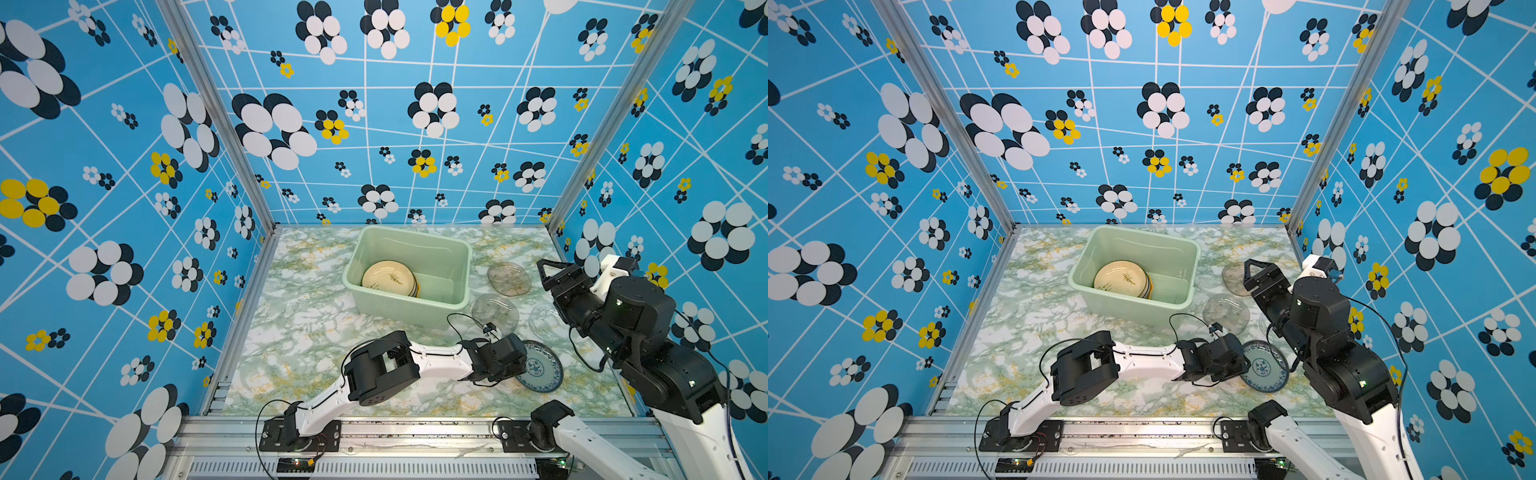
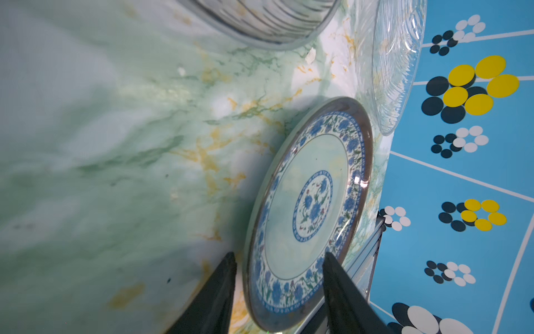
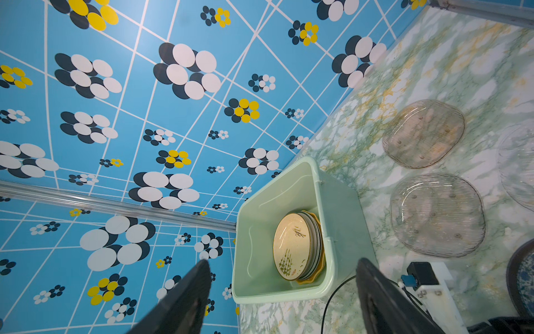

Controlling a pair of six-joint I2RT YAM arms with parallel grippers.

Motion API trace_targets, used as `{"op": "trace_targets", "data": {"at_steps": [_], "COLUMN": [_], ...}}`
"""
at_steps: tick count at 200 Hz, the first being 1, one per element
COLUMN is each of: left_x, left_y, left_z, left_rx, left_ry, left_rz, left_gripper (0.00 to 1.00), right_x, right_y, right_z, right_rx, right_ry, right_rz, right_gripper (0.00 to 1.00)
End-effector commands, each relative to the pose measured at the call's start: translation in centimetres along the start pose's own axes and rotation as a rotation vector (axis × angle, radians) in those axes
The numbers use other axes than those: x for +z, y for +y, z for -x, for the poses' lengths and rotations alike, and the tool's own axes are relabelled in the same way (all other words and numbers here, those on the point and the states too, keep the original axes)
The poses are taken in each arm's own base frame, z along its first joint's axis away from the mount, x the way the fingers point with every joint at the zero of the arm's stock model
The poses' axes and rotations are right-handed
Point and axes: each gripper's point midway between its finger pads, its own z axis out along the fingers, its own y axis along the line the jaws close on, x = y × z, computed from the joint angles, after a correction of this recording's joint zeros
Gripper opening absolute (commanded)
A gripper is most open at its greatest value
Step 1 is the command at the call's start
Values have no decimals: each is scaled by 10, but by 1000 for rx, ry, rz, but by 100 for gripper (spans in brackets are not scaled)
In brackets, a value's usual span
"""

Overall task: Place the plates into the plastic bin on the countertop
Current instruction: Pick up the plate from the bottom-right of the table.

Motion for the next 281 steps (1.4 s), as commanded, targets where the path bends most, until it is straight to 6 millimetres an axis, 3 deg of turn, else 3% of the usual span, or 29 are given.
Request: {"op": "trace_targets", "data": {"at_steps": [1, 57, 117, 163, 206, 251, 281], "left_x": [11, 15, 14, -2, -31, -54, -78], "left_y": [12, 25, 26, 20, -24, -85, -125], "left_z": [3, -4, -12, -16, -11, -12, 1], "left_rx": [-1, 5, 55, 94, 209, 359, 397], "left_ry": [10, 54, 114, 139, 124, 135, 82], "left_rz": [10, 63, 122, 148, 62, -62, -138], "left_gripper": [46, 27, 9, 0, 0, 0, 0], "right_x": [1, 1, -1, -2, -6, -17, -23], "right_y": [-5, -4, -8, -9, 3, 52, 76], "right_z": [-3, 1, 3, 7, 15, 18, 12], "right_rx": [-5, -5, 17, 18, -7, -63, -102], "right_ry": [7, -7, -25, -44, -65, -45, 18], "right_rz": [-18, -23, -31, -37, -2, 226, 316], "right_gripper": [81, 81, 81, 82, 82, 83, 83]}}
